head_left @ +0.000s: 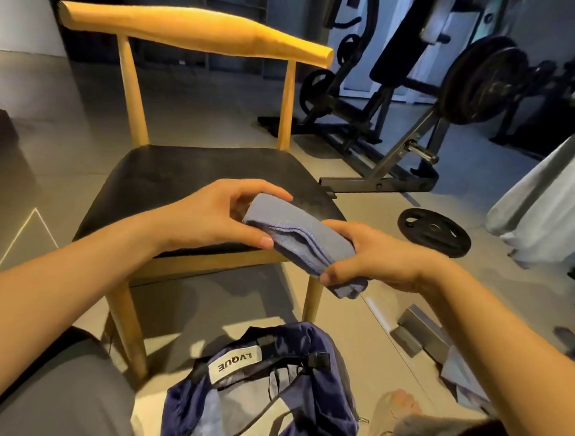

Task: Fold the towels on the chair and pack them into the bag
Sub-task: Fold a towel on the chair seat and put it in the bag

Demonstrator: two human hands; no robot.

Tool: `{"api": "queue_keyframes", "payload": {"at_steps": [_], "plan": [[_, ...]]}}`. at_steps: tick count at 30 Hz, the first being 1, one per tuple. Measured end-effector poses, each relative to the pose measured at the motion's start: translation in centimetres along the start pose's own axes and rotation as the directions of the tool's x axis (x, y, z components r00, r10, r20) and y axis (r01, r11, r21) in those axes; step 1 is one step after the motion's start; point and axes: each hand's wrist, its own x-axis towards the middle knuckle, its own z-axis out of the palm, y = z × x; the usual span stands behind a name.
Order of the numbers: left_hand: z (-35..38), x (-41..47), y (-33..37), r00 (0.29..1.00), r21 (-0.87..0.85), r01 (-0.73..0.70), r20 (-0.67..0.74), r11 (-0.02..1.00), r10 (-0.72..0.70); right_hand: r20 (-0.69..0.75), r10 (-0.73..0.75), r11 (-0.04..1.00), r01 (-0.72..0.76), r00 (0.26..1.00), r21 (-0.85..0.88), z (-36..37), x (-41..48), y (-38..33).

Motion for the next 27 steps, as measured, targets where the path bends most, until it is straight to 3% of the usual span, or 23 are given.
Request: {"api": "queue_keyframes", "payload": {"at_steps": [3,5,8,10,12,14,16,20,27], "plan": [[0.4,-0.5,0.6,1.000,0.000,-0.001,0.013,1.000,0.001,0.021,0.022,0.998,-0.024,1.000,0.064,0.6,-0.7,0.4],[0.5,-1.1,0.7,0.998,-0.034,0.062,0.014,0.998,-0.061,-0.012,-0.010,1.000,0.010,1.000,-0.024,1.7,-0.9,0.2],[0.8,-1.6,0.9,0.976,-0.105,0.218,0.001,0.970,-0.219,-0.110,-0.133,0.946,0.093,0.985,-0.311,3.7,-1.1,-0.6],[1.0,-1.9,1.0,0.945,-0.201,0.322,0.010,0.925,-0.326,-0.176,-0.232,0.802,0.086,0.957,-0.591,5.1,-0.9,-0.8],[1.2,-2.3,1.1,0.916,-0.261,0.394,0.034,0.881,-0.400,-0.205,-0.265,0.736,0.060,0.942,-0.675,5.8,-1.0,-1.1],[1.2,-3.0,1.1,0.924,-0.228,0.381,0.050,0.896,-0.380,-0.163,-0.223,0.835,0.102,0.961,-0.540,5.9,-1.4,-1.2],[1.4,-3.8,1.4,0.956,-0.195,0.293,0.060,0.936,-0.287,-0.104,-0.158,0.948,0.122,0.982,-0.293,5.9,-2.1,-1.1],[1.9,-5.0,1.8,0.978,-0.190,0.209,0.065,0.959,-0.200,-0.043,-0.059,0.998,0.060,0.997,0.021,6.5,-3.7,-1.0],[3.6,-5.0,-0.1,0.935,-0.227,0.351,0.123,0.908,-0.331,-0.056,0.074,0.994,-0.078,0.996,-0.075,7.1,-2.1,0.1]]}}
